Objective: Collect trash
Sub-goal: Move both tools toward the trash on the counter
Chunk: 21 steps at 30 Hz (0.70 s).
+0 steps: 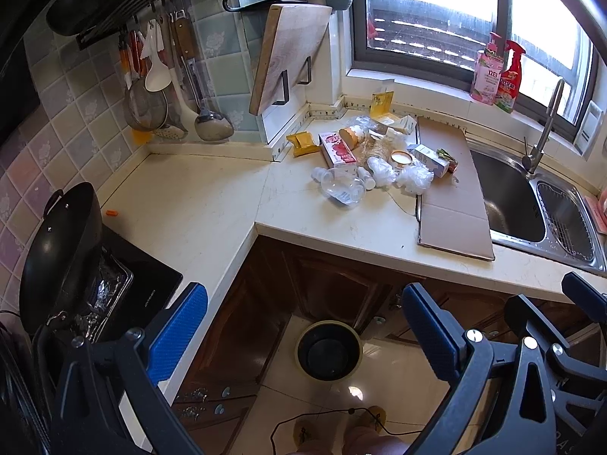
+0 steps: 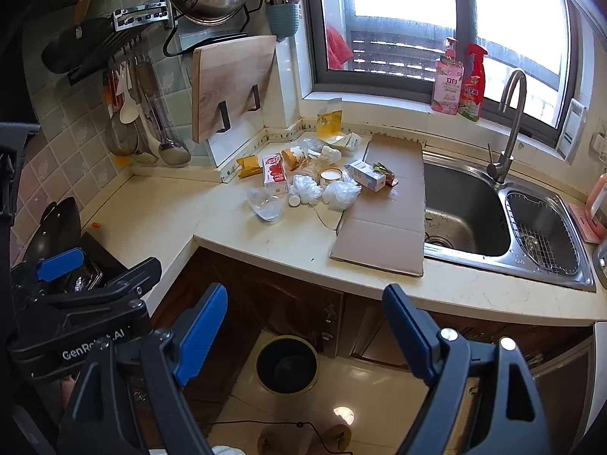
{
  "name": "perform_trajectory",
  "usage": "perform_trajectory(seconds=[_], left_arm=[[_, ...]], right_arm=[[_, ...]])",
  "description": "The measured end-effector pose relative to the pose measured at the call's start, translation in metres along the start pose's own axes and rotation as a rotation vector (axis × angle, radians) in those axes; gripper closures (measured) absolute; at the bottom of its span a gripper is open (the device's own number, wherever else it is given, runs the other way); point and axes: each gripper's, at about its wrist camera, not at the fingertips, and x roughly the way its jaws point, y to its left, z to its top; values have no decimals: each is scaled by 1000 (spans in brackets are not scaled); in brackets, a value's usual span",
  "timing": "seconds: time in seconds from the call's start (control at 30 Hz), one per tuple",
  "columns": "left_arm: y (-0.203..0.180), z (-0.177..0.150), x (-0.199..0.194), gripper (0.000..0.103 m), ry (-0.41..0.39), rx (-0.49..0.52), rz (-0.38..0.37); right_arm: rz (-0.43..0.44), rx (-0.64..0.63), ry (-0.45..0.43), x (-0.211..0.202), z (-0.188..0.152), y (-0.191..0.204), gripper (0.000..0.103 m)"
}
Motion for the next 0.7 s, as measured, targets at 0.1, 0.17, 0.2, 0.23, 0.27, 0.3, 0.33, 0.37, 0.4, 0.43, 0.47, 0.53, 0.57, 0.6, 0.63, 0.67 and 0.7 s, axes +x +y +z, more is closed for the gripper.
perform_trajectory(seconds=[0.1, 0.17, 0.2, 0.23, 0.27, 0.3, 0.33, 0.37, 0.4, 0.43, 0.47, 0.53, 0.57, 0.6, 0.63, 0.67, 0.7], left_arm=[[0, -2, 0, 2, 5, 2, 3], [1, -2, 0, 2, 3, 0, 1], [1, -3, 0, 2, 5, 0, 2], [1, -5, 0, 2, 8, 0, 2], [1, -6, 0, 2, 10, 0, 2], [1, -6, 0, 2, 9, 1, 2], [1, -6, 0, 2, 9, 1, 2], [1, -6, 0, 2, 8, 1, 3], [2, -6, 0, 2, 8, 1, 2], [2, -7, 0, 2, 8, 1, 2], [2, -6, 0, 2, 9, 2, 2], [2, -6, 0, 2, 9, 2, 2], [3, -5, 0, 2, 9, 2, 2], [3, -6, 0, 2, 10, 3, 3], [3, -6, 0, 2, 11, 3, 3], [4, -8, 0, 2, 12, 3, 4], [5, -10, 0, 2, 14, 4, 5]], right_arm=[[2, 1, 1, 0, -2, 1, 18], [1, 1, 0, 0, -3, 1, 18], [1, 0, 1, 0, -2, 1, 18], [1, 1, 1, 0, -2, 1, 18], [2, 0, 1, 0, -3, 1, 18], [3, 0, 0, 0, -4, 2, 18], [4, 0, 0, -1, -5, 2, 18], [2, 1, 1, 0, -4, 2, 18], [3, 1, 1, -1, -5, 3, 18], [2, 1, 1, 0, -3, 3, 18], [3, 1, 1, -1, -4, 3, 18], [2, 1, 2, -1, -4, 3, 18], [3, 2, 2, -1, -5, 4, 18], [2, 2, 3, 0, -4, 3, 18], [3, 2, 3, 0, -4, 3, 18], [2, 3, 3, 0, -4, 2, 18], [2, 2, 2, 0, -5, 3, 18]])
